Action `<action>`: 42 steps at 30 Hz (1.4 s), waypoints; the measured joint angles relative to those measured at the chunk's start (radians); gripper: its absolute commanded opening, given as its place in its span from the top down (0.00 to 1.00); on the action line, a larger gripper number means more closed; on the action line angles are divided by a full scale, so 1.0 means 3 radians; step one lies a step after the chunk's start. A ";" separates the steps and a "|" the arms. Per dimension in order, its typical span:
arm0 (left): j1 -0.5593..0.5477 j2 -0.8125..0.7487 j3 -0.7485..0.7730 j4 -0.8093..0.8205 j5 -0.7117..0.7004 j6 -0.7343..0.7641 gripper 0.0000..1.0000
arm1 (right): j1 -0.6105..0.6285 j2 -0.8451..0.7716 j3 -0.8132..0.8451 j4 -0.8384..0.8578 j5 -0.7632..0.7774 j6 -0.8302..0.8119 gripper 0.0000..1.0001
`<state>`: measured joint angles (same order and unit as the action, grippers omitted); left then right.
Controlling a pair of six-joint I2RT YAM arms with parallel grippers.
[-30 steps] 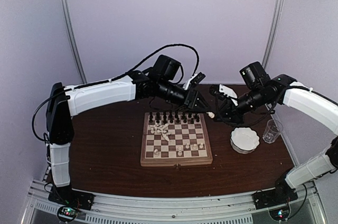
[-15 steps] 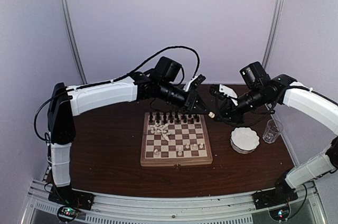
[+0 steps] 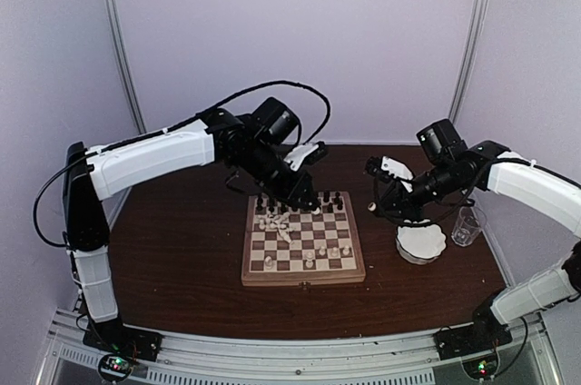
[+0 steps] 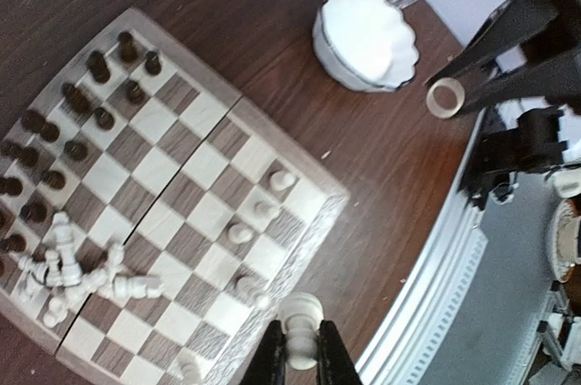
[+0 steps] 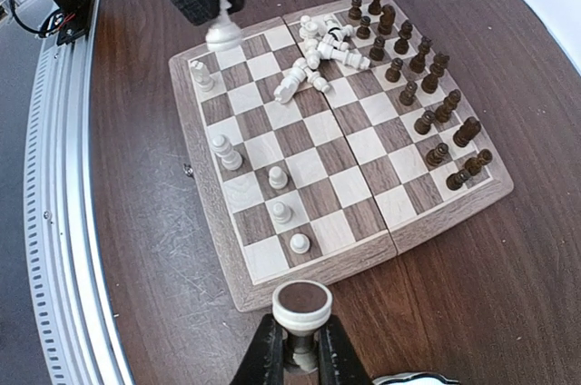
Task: Set up the chess pieces on the board
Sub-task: Place the pawn on d2.
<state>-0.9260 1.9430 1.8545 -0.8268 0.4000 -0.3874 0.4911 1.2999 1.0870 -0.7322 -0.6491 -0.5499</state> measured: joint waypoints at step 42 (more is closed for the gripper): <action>-0.0192 0.1049 0.0346 -0.0642 -0.0829 0.0397 0.92 | -0.0167 -0.0010 -0.0084 0.0120 0.0006 -0.0014 0.93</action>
<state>-0.9836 2.2578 1.9583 -1.0195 0.1513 -0.2684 0.4412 1.2968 1.0618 -0.6964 -0.6472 -0.5541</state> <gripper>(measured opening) 0.102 0.099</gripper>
